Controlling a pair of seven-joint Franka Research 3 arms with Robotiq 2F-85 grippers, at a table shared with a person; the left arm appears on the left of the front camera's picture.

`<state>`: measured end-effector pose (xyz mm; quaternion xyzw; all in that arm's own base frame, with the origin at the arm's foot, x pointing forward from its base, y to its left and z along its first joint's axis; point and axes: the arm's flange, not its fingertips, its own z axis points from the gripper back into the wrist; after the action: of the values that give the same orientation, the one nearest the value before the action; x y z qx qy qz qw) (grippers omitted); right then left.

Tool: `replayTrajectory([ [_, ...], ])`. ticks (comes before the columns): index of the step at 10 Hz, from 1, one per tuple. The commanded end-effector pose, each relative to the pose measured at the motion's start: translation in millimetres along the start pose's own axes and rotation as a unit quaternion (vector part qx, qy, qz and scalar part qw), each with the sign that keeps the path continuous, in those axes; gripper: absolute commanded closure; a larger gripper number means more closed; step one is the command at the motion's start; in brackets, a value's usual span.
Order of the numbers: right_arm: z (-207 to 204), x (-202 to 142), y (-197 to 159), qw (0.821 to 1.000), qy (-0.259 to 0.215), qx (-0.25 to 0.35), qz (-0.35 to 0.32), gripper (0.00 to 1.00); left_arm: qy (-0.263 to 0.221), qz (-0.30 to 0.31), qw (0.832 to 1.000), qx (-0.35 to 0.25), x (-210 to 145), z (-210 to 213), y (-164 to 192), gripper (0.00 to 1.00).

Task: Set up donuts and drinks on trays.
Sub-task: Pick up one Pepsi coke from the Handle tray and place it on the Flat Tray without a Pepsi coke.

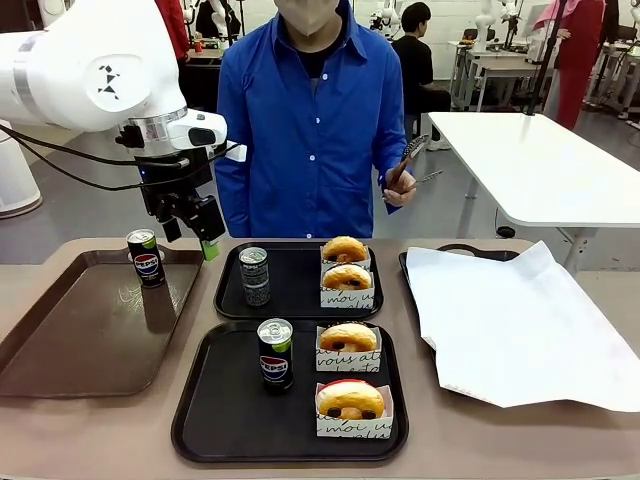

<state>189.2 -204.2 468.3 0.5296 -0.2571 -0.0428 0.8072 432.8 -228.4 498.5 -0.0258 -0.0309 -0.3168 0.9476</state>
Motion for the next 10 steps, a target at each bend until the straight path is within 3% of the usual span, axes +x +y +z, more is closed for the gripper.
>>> replayTrajectory([
  [1, -2, 2, 1, 1.000, -0.009, 0.015, 0.009, 0.00, -0.002, 0.008, 1.000, 0.004, 3, 2, -2, 0.00],
  [2, -2, 2, 1, 1.000, -0.009, 0.015, 0.009, 0.00, 0.000, 0.000, 1.000, 0.000, 0, 0, 0, 0.00],
  [3, -2, 2, 1, 1.000, -0.009, 0.015, 0.009, 0.00, -0.012, 0.025, 0.999, -0.017, -2, 25, 21, 0.00],
  [6, -2, 2, 1, 1.000, -0.009, 0.015, 0.009, 0.00, -0.039, 0.173, 0.978, -0.106, -75, 78, 120, 0.00],
  [7, -2, 2, 1, 1.000, -0.009, 0.015, 0.009, 0.00, -0.045, 0.222, 0.955, -0.193, -89, 89, 159, 0.00],
  [8, -2, 2, 1, 1.000, -0.009, 0.015, 0.009, 0.00, -0.059, 0.268, 0.917, -0.288, -100, 92, 198, 0.00],
  [10, -2, 2, 1, 1.000, -0.009, 0.015, 0.009, 0.00, -0.076, 0.271, 0.850, -0.446, -123, 85, 258, 0.00],
])
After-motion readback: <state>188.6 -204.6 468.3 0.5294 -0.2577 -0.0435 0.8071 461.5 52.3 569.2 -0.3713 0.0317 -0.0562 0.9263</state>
